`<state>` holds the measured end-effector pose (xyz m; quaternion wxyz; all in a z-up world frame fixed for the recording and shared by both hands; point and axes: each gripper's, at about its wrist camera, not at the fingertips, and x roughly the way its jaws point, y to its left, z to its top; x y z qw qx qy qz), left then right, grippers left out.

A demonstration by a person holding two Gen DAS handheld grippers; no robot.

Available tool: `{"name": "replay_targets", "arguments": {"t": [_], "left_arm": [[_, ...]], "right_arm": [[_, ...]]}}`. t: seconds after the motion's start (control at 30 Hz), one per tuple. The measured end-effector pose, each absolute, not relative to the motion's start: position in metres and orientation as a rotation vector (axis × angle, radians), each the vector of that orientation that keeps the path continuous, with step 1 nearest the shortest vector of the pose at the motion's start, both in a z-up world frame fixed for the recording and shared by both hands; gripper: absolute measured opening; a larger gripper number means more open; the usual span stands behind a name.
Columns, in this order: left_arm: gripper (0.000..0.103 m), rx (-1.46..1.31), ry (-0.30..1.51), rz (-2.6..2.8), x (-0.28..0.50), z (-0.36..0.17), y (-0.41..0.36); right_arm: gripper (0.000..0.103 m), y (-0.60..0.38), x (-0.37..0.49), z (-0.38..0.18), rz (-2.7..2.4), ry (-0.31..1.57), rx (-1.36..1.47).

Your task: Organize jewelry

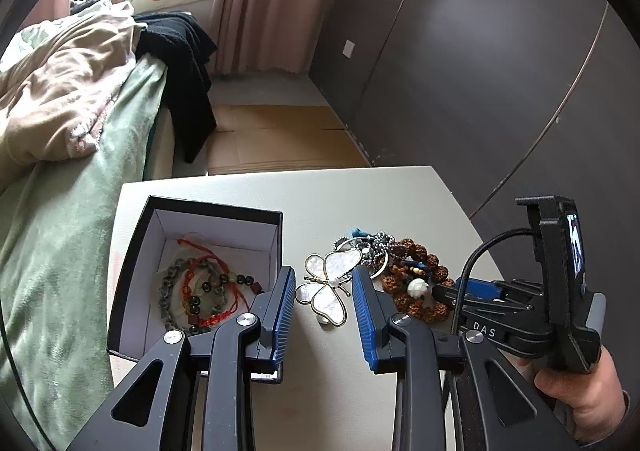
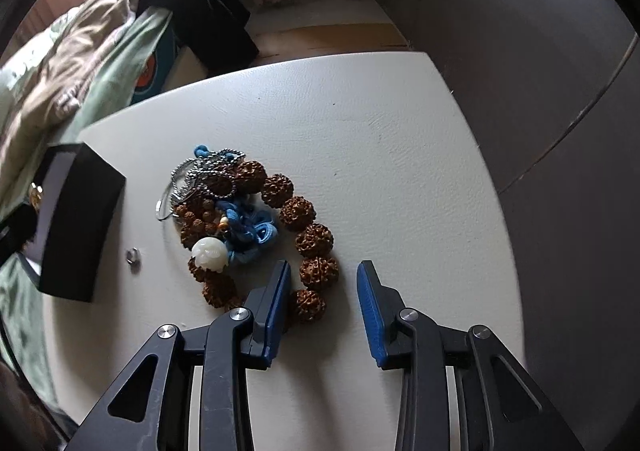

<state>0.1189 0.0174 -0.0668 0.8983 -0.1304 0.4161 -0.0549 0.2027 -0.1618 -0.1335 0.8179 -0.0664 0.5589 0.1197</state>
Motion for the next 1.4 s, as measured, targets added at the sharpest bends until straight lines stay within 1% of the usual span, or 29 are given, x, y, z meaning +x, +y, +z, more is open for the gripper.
{"name": "replay_targets", "arguments": {"t": [0.2,0.23,0.27,0.33,0.4,0.5,0.67,0.8,1.1,1.3,1.33,1.37,1.4], "left_arm": [[0.031,-0.263,0.865,-0.115,0.119,-0.067,0.016],[0.031,-0.263,0.864,-0.116,0.119,-0.067,0.016],[0.031,-0.262,0.863,-0.116,0.119,-0.067,0.016],[0.031,-0.263,0.86,-0.115,0.119,-0.067,0.018],[0.031,-0.264,0.856,-0.113,0.118,-0.067,0.019],[0.031,-0.275,0.847,-0.108,0.117,-0.064,0.023],[0.031,-0.29,0.829,-0.094,0.114,-0.059,0.031],[0.031,-0.299,0.816,-0.076,0.113,-0.055,0.038],[0.031,-0.353,0.805,-0.027,0.112,-0.055,0.061],[0.032,-0.411,0.827,0.016,0.113,-0.057,0.078],[0.033,-0.436,0.842,0.023,0.114,-0.059,0.082],[0.042,-0.45,0.849,0.027,0.115,-0.06,0.085],[0.059,-0.463,0.852,0.03,0.115,-0.061,0.088]], "right_arm": [[0.034,-0.15,0.204,-0.138,0.204,1.153,-0.232],[0.029,-0.149,0.204,-0.137,0.212,1.153,-0.23],[0.022,-0.149,0.204,-0.136,0.231,1.158,-0.213],[0.02,-0.15,0.202,-0.134,0.248,1.154,-0.212],[0.02,-0.154,0.203,-0.134,0.256,1.163,-0.183],[0.02,-0.169,0.203,-0.127,0.301,1.169,-0.06],[0.02,-0.188,0.194,-0.093,0.395,1.083,0.102],[0.02,-0.189,0.185,-0.077,0.493,1.038,0.201],[0.02,-0.167,0.17,-0.049,0.604,0.93,0.282],[0.02,-0.16,0.17,-0.045,0.624,0.897,0.319],[0.02,-0.158,0.17,-0.045,0.629,0.895,0.328],[0.02,-0.157,0.17,-0.045,0.633,0.893,0.333],[0.02,-0.155,0.169,-0.044,0.639,0.889,0.339]]}}
